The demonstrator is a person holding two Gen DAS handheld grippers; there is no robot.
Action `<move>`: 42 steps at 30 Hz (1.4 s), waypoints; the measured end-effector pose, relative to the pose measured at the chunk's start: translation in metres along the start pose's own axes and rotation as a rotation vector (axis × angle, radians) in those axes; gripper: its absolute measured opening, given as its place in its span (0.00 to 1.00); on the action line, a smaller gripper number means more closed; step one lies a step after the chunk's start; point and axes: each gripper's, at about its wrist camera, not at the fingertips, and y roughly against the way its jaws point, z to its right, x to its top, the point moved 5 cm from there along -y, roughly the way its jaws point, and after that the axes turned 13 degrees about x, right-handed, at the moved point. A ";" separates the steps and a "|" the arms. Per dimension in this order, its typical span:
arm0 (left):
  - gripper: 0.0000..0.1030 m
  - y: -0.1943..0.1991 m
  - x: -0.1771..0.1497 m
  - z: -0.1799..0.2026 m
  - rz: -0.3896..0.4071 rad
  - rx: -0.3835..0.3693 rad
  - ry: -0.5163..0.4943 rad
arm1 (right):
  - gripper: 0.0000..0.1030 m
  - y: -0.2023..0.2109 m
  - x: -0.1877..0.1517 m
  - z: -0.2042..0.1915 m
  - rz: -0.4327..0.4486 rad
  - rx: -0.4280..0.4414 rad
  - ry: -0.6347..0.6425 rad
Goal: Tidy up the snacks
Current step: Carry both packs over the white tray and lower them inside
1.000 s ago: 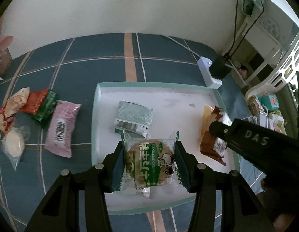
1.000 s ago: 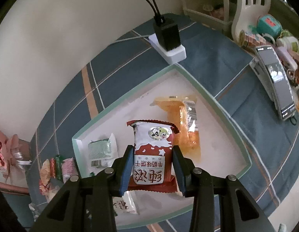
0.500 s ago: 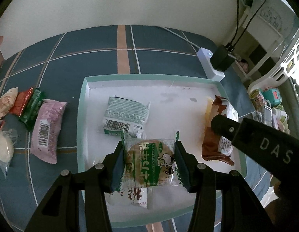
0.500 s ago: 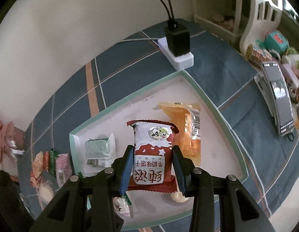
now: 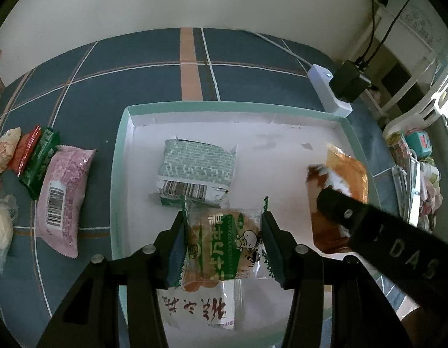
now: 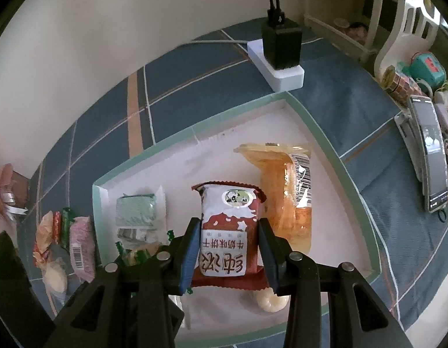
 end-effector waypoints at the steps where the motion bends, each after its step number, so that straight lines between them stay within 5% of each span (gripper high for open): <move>1: 0.51 -0.001 0.000 -0.001 0.000 -0.002 0.003 | 0.41 -0.001 0.000 0.000 -0.004 0.000 0.001; 42: 0.52 -0.025 0.004 -0.030 -0.045 -0.024 0.132 | 0.41 -0.043 -0.003 0.013 -0.089 0.034 -0.024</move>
